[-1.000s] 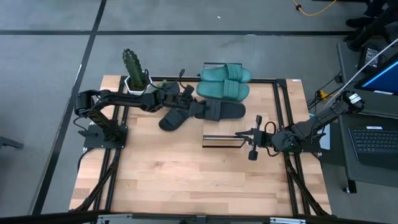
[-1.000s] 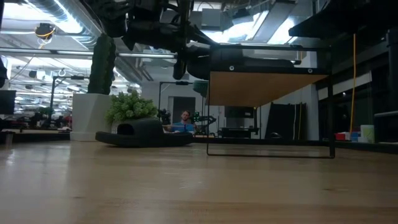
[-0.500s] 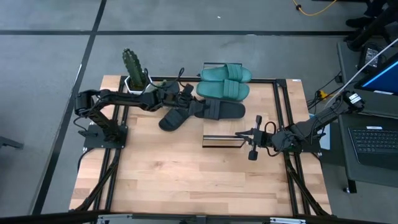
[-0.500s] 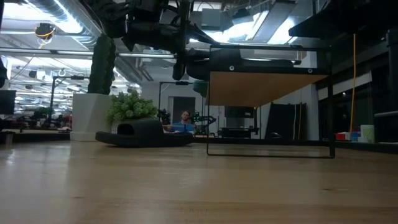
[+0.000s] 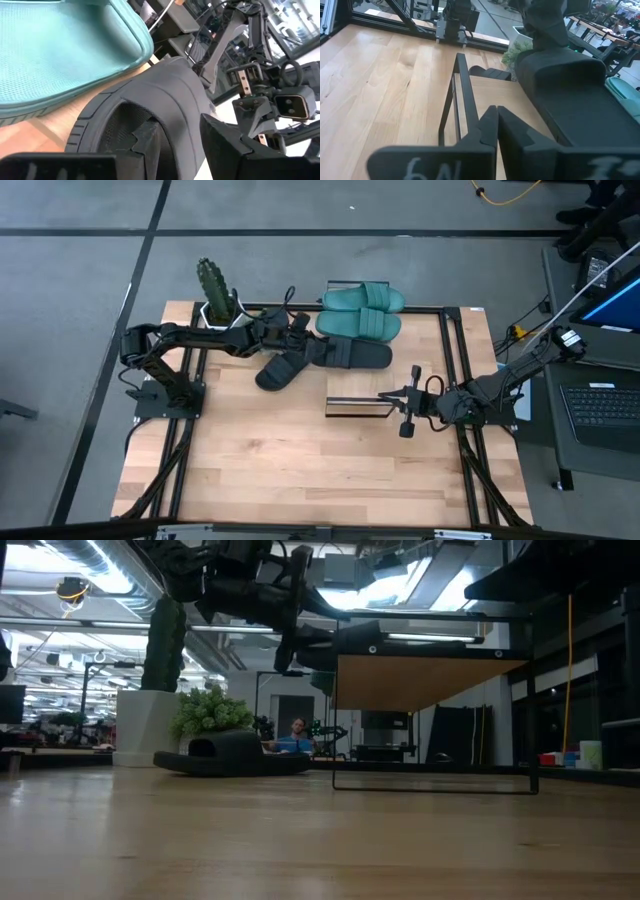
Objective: Pick and place slides into the shelf
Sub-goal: Put the bottom black slide on the shelf
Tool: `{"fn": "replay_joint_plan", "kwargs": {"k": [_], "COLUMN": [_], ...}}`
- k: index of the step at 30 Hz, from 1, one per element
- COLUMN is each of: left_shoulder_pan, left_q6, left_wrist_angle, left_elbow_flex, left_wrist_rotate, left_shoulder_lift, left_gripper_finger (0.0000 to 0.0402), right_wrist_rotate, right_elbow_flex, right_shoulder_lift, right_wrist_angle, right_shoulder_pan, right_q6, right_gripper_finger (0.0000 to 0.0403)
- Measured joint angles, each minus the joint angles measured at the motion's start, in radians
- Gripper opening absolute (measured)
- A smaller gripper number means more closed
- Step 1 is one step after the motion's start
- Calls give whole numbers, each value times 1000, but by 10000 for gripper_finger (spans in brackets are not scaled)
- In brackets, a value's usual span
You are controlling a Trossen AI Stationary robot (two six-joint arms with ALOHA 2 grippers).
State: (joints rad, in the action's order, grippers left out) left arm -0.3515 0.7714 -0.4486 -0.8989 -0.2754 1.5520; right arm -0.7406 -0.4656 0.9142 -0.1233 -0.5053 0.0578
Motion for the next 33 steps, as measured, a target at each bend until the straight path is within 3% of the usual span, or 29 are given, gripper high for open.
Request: {"fn": "replay_joint_plan", "kwargs": {"k": [12,22,27,33], "left_shoulder_pan": [-5,-1,-12,-17], "left_q6": [-68,-127,-171,-276], "left_wrist_angle": [61,47,142,316], "left_elbow_flex": [-2,-5,-48,-107], "left_wrist_rotate": [20,11,-26,58], "left_shoulder_lift": [-1,-18,-25,-25], "left_gripper_finger": [128,128,128,128], "right_wrist_rotate": [0,0,0,0], "right_elbow_flex": [0,0,0,0], "right_shoulder_lift": [0,0,0,0], "right_wrist_angle": [3,5,5,9], "right_shoulder_pan": [0,0,0,0], "right_q6": [0,0,-2,-24], "right_gripper_finger": [24,5,18,27]}}
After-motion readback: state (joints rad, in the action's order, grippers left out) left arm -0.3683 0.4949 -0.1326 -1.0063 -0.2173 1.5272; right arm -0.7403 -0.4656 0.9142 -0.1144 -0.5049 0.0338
